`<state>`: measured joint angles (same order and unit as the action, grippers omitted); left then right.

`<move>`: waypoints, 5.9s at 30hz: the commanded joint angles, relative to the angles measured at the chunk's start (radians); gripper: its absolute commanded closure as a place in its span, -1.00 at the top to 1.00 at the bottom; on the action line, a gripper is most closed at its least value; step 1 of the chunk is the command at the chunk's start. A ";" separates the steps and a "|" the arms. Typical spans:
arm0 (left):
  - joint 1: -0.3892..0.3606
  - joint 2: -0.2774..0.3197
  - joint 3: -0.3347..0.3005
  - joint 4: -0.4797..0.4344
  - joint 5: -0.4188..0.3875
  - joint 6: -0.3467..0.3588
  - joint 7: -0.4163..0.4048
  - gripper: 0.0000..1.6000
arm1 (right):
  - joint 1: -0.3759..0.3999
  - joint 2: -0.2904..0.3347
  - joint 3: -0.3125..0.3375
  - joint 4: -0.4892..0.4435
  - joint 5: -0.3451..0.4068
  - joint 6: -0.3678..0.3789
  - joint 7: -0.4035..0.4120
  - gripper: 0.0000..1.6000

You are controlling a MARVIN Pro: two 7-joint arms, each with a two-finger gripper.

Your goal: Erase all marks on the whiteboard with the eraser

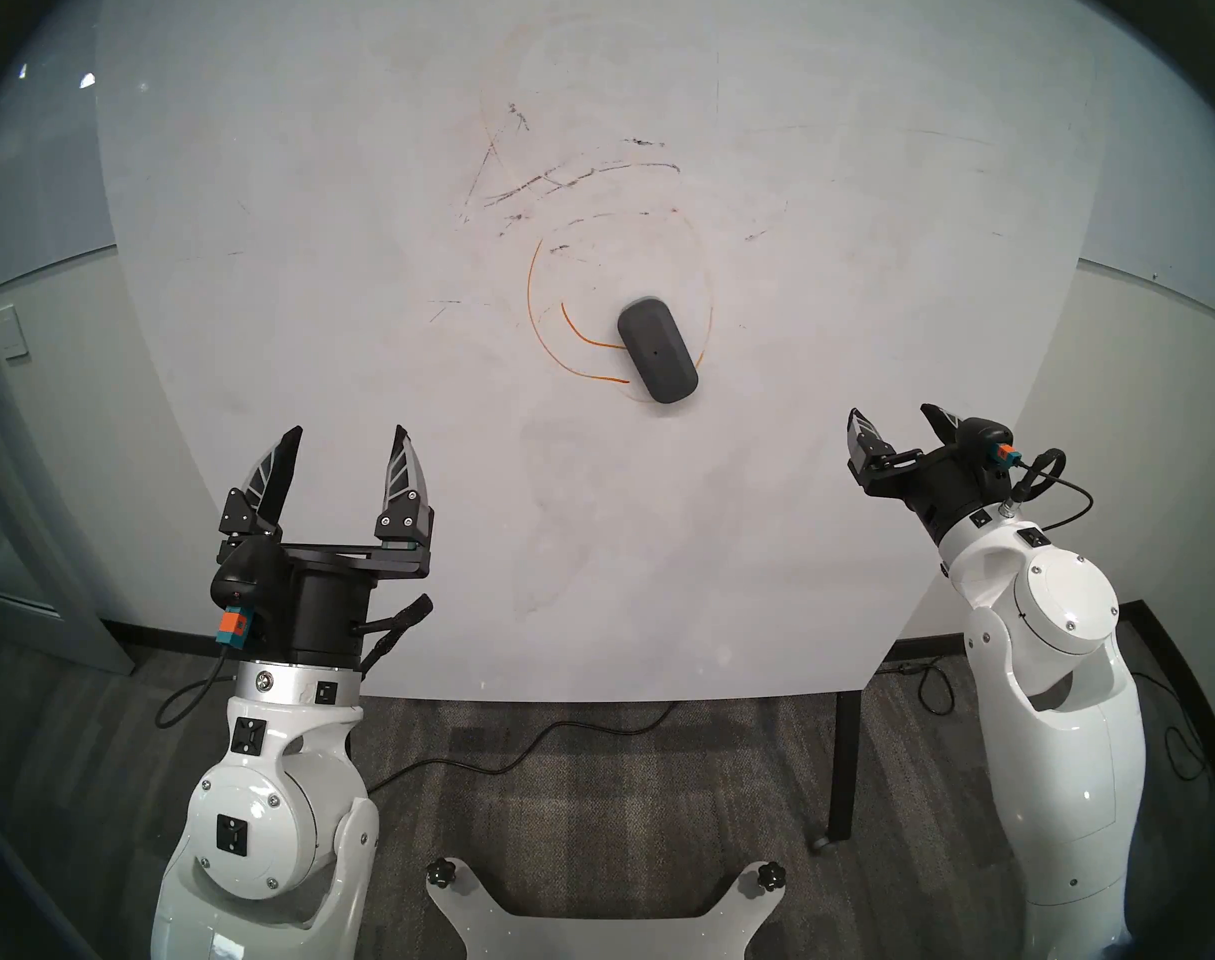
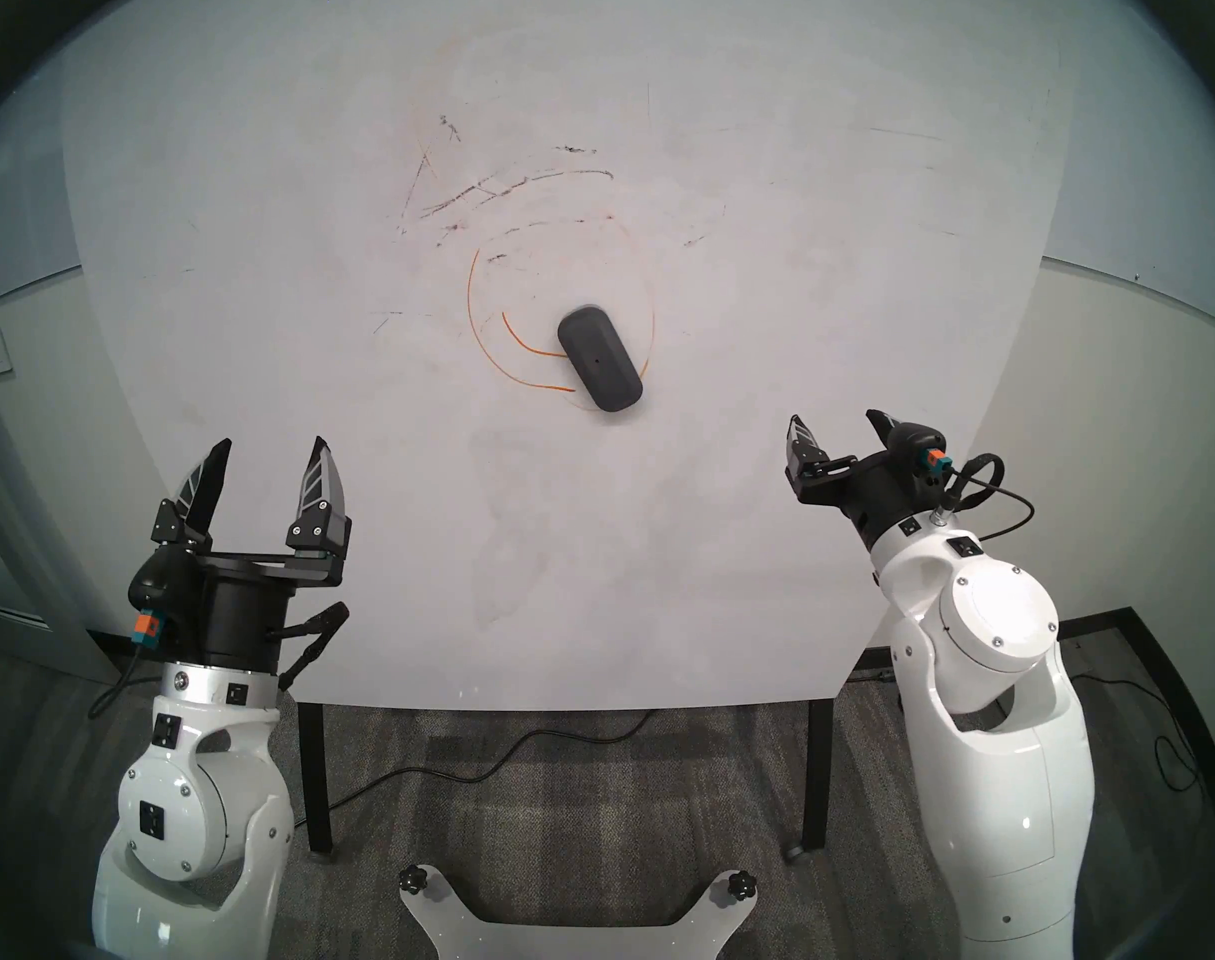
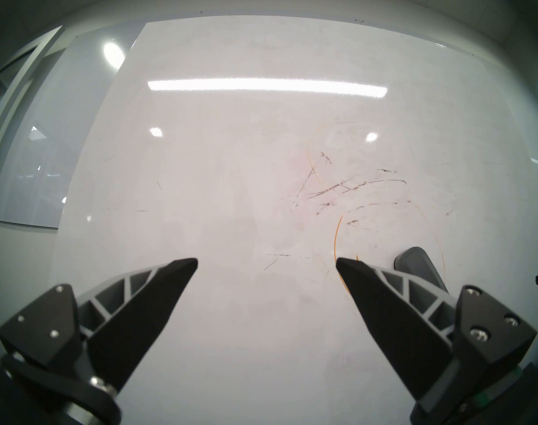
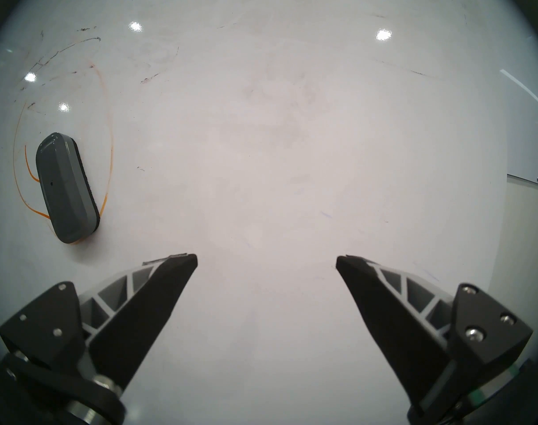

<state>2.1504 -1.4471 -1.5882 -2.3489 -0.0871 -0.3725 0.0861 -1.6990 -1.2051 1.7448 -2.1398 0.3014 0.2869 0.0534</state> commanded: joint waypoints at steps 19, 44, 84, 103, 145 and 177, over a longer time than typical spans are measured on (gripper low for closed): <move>-0.242 0.012 0.064 0.100 -0.060 0.120 -0.062 1.00 | 0.010 0.000 0.001 -0.023 0.000 -0.010 0.001 1.00; -0.510 -0.110 0.227 0.241 -0.097 0.299 -0.122 1.00 | 0.010 0.002 0.001 -0.021 0.002 -0.009 0.002 1.00; -0.918 -0.239 0.520 0.538 -0.368 0.371 0.213 1.00 | 0.010 0.005 0.000 -0.021 0.005 -0.010 0.001 1.00; -0.959 -0.260 0.683 0.485 -0.270 0.377 0.623 1.00 | 0.009 0.005 0.000 -0.023 0.005 -0.011 -0.001 1.00; -1.017 -0.245 0.670 0.607 -0.338 0.414 0.755 1.00 | 0.008 0.005 -0.001 -0.024 0.004 -0.013 -0.005 1.00; -1.097 -0.240 0.644 0.743 -0.363 0.432 0.722 1.00 | 0.008 0.006 -0.002 -0.024 0.005 -0.013 -0.007 1.00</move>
<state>1.0890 -1.6769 -0.9316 -1.6104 -0.4533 0.0706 0.8125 -1.6987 -1.1987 1.7457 -2.1407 0.3077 0.2831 0.0461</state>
